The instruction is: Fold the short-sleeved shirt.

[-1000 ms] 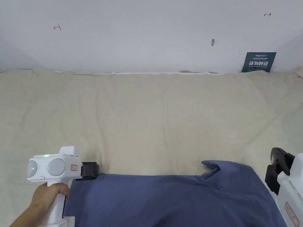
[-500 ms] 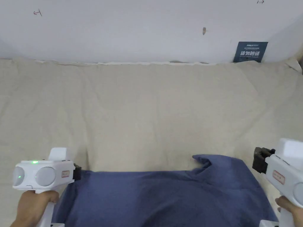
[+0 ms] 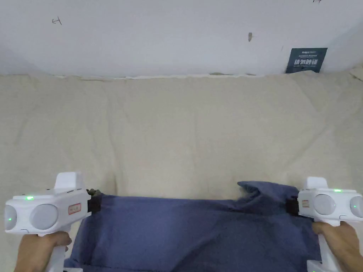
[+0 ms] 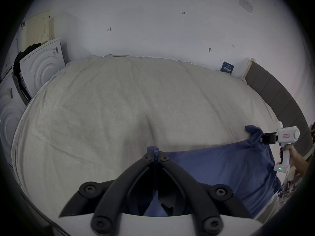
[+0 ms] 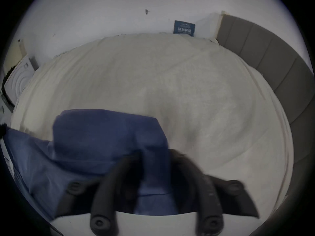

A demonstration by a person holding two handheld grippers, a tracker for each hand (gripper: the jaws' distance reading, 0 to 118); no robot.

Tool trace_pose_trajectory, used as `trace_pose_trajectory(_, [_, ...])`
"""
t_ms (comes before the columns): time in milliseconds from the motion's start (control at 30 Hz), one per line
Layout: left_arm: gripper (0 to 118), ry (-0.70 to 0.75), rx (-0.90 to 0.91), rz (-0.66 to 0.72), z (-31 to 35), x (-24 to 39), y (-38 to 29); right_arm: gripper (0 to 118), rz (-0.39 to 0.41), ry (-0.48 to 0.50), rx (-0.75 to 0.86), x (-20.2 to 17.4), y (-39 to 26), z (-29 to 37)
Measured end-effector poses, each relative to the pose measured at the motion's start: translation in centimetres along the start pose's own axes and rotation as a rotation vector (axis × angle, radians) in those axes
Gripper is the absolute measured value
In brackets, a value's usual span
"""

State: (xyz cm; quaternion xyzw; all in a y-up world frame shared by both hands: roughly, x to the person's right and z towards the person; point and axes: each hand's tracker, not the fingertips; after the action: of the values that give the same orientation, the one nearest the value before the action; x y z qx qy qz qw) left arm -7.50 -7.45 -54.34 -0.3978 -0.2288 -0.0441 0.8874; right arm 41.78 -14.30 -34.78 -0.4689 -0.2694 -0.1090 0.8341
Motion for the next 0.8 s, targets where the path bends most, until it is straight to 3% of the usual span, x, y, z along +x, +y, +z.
trace_pose_trajectory(33, [3,0.005,0.002,0.007,0.1,0.0,-0.1,3,0.027,-0.005,0.014,0.1,0.1,0.5])
trace_pose_trajectory(100, [3,0.013,0.01,0.015,0.6,0.0,-0.4,3,0.071,0.001,0.037,0.6,0.2,2.0])
trace_pose_trajectory(300, [3,0.036,0.051,0.043,3.9,-0.1,-1.9,3,0.039,0.069,0.187,3.2,-1.0,7.8])
trace_pose_trajectory(533, [3,0.056,0.064,0.099,8.8,-1.8,-6.4,3,0.011,0.154,0.291,6.2,-7.4,17.3])
trace_pose_trajectory(667, [3,0.07,0.025,0.095,11.2,-2.3,-10.4,3,-0.029,0.235,0.27,6.8,-12.5,21.0])
trace_pose_trajectory(800, [3,0.089,-0.018,0.062,12.4,-2.4,-14.7,3,-0.07,0.24,0.231,7.3,-17.6,21.6])
